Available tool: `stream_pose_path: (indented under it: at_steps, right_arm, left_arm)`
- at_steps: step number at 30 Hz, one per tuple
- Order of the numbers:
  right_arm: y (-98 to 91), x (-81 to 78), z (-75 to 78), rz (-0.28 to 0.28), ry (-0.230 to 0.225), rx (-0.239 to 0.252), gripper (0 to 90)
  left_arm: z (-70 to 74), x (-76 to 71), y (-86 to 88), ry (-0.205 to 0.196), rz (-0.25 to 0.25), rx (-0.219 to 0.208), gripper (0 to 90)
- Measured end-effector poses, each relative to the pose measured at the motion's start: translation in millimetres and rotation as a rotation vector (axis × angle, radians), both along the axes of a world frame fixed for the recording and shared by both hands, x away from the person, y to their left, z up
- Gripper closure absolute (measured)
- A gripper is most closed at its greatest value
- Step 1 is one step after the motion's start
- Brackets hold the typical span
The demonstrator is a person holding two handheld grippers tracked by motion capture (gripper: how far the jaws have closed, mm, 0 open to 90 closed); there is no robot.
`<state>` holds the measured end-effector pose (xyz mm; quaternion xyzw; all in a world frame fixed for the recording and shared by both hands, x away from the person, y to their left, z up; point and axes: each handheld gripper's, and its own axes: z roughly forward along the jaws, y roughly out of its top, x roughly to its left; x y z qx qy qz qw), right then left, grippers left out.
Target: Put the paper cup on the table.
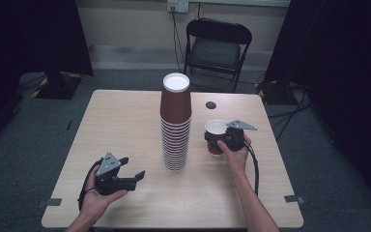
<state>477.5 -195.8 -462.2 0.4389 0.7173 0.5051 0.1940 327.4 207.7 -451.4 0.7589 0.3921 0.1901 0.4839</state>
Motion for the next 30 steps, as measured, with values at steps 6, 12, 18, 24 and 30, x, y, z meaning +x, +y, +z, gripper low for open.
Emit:
stream_pose_path:
  at_steps: [6,12,18,24,30]
  right_arm:
    - [0.1,-6.0,-3.0,0.010,-0.013,-0.018,9.9]
    - [-5.5,-12.7,-2.9,0.018,-0.007,-0.033,9.8]
    - [-9.7,-20.8,-4.4,0.017,0.002,-0.041,9.7]
    - [-9.4,-26.8,-5.6,0.030,0.008,-0.071,9.4]
    - [-8.7,-28.9,-7.1,0.023,0.019,-0.069,9.0]
  left_arm:
    - [0.2,-0.3,-0.4,-0.006,0.001,0.007,18.2]
    - [1.2,-0.6,-1.4,-0.010,0.003,0.003,18.2]
    - [1.4,-0.5,-0.2,-0.009,0.005,-0.005,18.2]
    - [0.9,-0.3,-0.1,0.002,0.005,-0.018,18.2]
    - [0.7,0.1,0.9,0.002,0.007,-0.019,18.2]
